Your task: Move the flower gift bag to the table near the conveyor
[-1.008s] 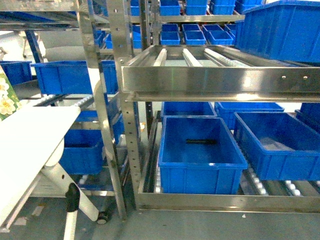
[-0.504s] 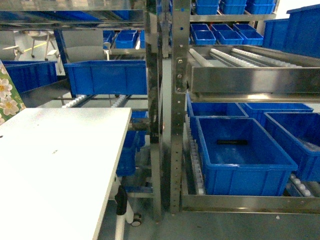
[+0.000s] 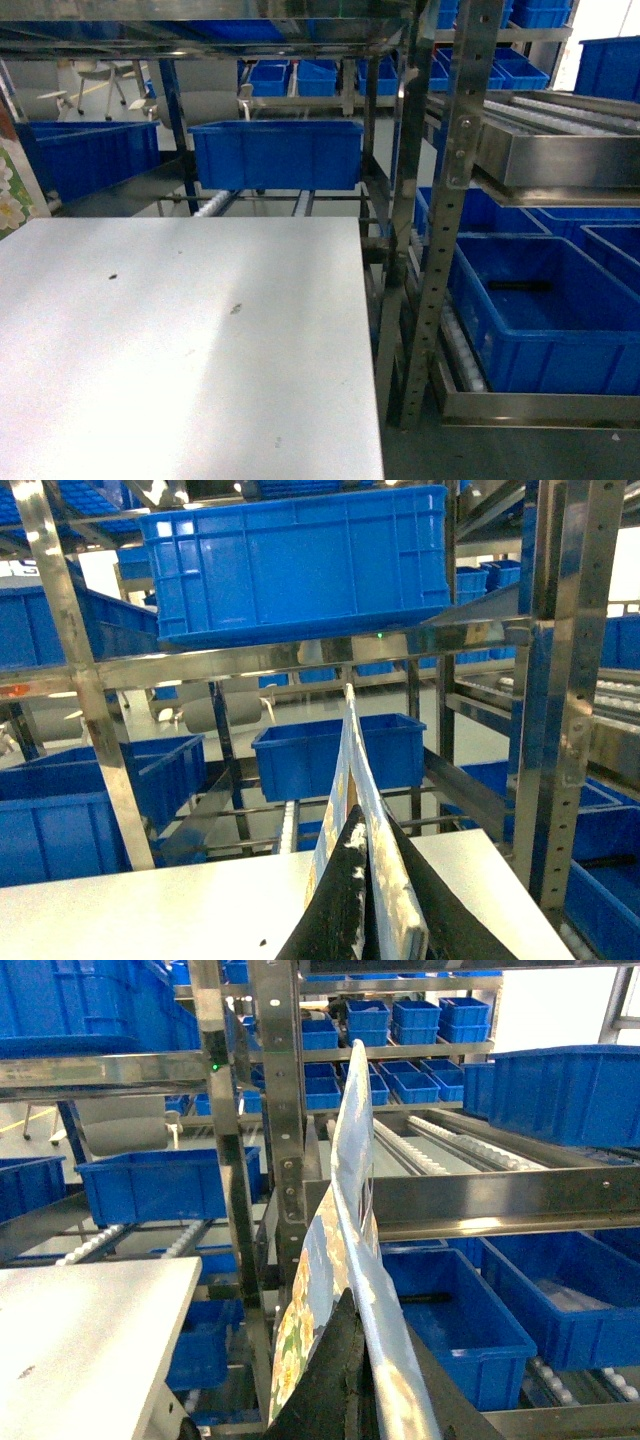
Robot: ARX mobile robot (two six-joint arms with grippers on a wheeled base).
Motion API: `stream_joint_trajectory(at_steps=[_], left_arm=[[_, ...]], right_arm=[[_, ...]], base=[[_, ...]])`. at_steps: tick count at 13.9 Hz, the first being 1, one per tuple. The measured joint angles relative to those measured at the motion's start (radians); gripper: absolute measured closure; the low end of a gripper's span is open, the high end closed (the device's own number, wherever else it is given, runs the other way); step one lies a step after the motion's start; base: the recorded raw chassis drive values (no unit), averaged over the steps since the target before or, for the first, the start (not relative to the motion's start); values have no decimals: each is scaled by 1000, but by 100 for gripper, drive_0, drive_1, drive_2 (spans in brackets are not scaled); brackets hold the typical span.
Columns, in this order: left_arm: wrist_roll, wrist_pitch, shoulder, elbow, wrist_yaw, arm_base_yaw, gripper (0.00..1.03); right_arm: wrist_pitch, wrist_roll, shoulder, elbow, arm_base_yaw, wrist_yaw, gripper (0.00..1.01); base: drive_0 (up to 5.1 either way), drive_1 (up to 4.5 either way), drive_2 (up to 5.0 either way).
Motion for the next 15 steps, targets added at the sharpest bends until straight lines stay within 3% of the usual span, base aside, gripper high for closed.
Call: stream_joint_trajectory(at_steps=[15], left_arm=[[0,-1,0,0,0,0,101]], right_arm=[[2,0,0,0,0,0,99]], base=[[-494,251,251]])
